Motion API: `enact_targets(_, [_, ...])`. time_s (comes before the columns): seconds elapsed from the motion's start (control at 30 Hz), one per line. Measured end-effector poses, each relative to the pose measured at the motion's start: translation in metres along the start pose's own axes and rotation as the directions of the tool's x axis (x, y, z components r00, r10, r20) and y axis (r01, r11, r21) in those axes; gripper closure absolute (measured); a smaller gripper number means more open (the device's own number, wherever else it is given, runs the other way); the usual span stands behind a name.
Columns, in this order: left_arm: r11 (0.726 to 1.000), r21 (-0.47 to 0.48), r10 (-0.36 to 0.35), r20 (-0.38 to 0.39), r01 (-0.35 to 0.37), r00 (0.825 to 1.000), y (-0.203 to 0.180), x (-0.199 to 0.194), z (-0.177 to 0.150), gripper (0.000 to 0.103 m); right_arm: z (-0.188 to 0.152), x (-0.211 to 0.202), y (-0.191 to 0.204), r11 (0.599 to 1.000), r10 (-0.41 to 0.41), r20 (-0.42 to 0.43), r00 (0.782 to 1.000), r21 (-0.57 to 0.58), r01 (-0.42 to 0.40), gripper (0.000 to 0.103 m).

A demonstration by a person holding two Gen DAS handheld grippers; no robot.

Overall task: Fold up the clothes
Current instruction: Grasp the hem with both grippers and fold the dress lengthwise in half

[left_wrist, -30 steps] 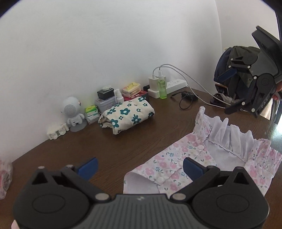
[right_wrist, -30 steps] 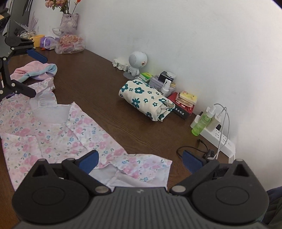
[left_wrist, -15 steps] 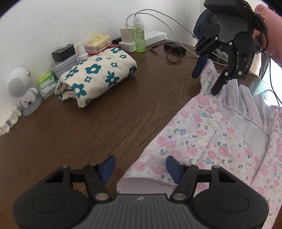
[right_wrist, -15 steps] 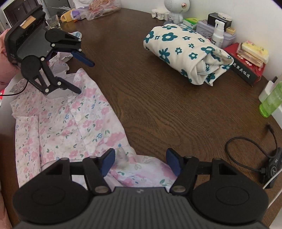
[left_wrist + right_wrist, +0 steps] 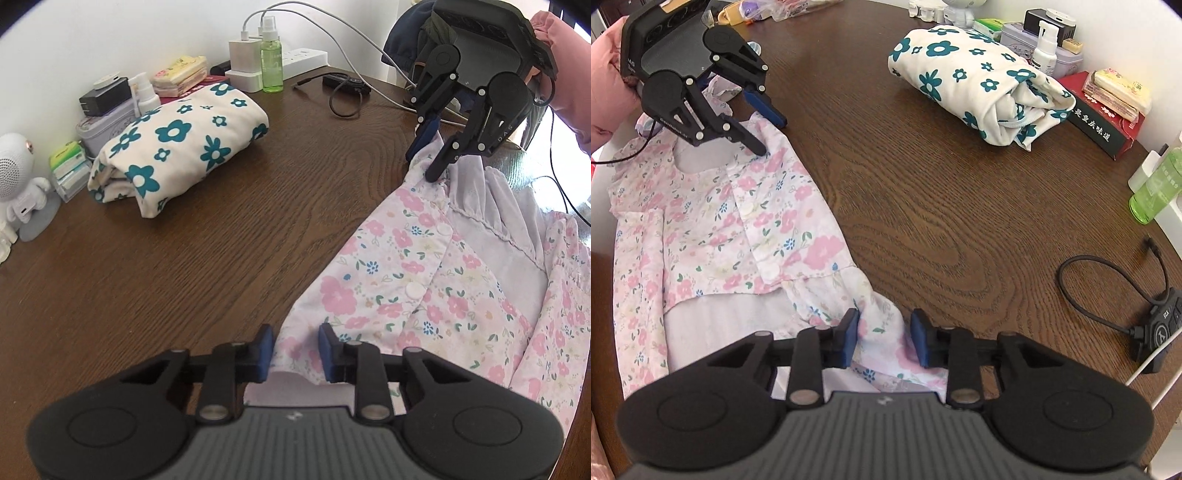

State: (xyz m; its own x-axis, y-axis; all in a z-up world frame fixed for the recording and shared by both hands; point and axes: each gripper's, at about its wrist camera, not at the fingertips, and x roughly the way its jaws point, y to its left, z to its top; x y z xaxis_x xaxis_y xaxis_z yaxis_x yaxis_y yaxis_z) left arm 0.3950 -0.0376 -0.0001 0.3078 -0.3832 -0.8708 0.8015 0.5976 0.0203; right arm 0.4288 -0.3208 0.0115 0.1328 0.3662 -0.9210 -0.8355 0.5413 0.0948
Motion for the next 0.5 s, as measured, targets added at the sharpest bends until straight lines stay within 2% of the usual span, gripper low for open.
enact_targets(0.03, [1.000, 0.001, 0.005, -0.008, -0.005, 1.000, -0.001, 0.000, 0.001, 0.092, 0.000, 0.000, 0.002, 1.000, -0.008, -0.006, 1.000, -0.009, 0.008, 0.082])
enact_targets(0.13, [0.999, 0.015, 0.034, -0.032, -0.033, 0.999, -0.008, 0.001, 0.005, 0.099, 0.004, 0.002, 0.012, 0.998, -0.038, -0.025, 0.999, -0.051, 0.036, 0.091])
enact_targets(0.27, [0.982, 0.123, 0.148, -0.019, -0.145, 0.989, -0.035, -0.001, 0.004, 0.101, 0.007, 0.003, 0.027, 0.990, -0.092, -0.032, 0.995, -0.106, 0.088, 0.094])
enact_targets(0.33, [0.975, 0.131, 0.180, 0.021, -0.181, 0.984, -0.044, -0.008, 0.001, 0.101, 0.005, -0.002, 0.033, 0.988, -0.110, -0.012, 0.994, -0.111, 0.108, 0.095])
enact_targets(0.4, [0.966, 0.139, 0.211, 0.061, -0.218, 0.976, -0.053, -0.016, -0.002, 0.102, -0.001, -0.009, 0.042, 0.979, -0.159, 0.025, 0.987, -0.124, 0.161, 0.098])
enact_targets(0.43, [0.955, 0.152, 0.242, 0.098, -0.255, 0.965, -0.059, -0.022, -0.004, 0.102, -0.005, -0.013, 0.049, 0.972, -0.187, 0.048, 0.981, -0.133, 0.191, 0.099])
enact_targets(0.5, [0.915, 0.185, 0.327, 0.174, -0.357, 0.929, -0.077, -0.033, -0.012, 0.102, -0.014, -0.023, 0.065, 0.950, -0.253, 0.107, 0.962, -0.159, 0.267, 0.099])
